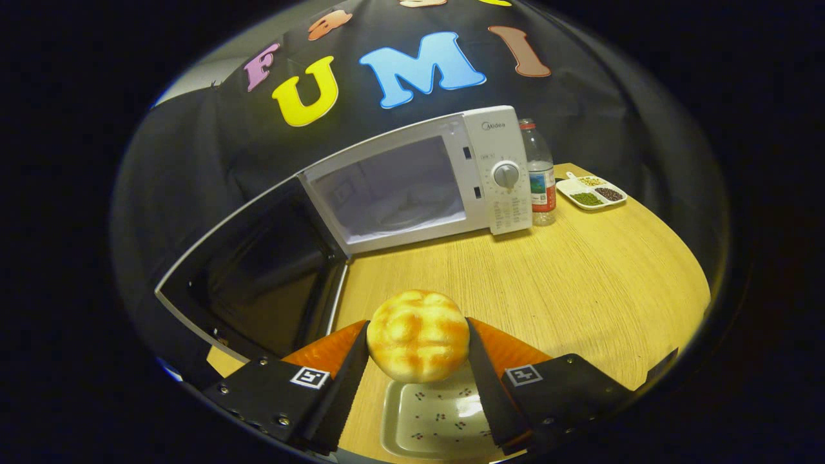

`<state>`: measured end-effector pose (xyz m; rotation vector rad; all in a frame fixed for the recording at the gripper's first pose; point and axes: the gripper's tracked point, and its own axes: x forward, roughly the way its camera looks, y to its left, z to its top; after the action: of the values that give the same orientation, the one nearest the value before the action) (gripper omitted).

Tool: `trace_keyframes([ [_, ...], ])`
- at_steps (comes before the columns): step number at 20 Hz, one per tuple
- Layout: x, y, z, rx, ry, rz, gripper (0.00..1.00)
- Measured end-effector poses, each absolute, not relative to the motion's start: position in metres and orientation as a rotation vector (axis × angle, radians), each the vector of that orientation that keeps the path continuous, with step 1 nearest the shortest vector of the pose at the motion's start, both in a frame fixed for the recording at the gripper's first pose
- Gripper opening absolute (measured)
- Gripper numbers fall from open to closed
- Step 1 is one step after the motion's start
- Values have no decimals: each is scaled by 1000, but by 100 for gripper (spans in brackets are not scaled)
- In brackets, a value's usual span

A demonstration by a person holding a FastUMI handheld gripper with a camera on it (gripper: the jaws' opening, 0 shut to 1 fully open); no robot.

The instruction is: Open the microwave, put the food inside, and close the microwave door.

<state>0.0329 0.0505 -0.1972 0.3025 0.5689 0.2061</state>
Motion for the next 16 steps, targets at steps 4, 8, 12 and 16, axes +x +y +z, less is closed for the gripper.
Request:
trace_keyframes([
  [4, 62, 67, -175, 387, 531, 230, 84],
  [8, 89, 76, -164, 419, 502, 244, 84],
  [12, 117, 85, -161, 459, 494, 250, 83],
  [16, 143, 92, -166, 459, 496, 245, 84],
])
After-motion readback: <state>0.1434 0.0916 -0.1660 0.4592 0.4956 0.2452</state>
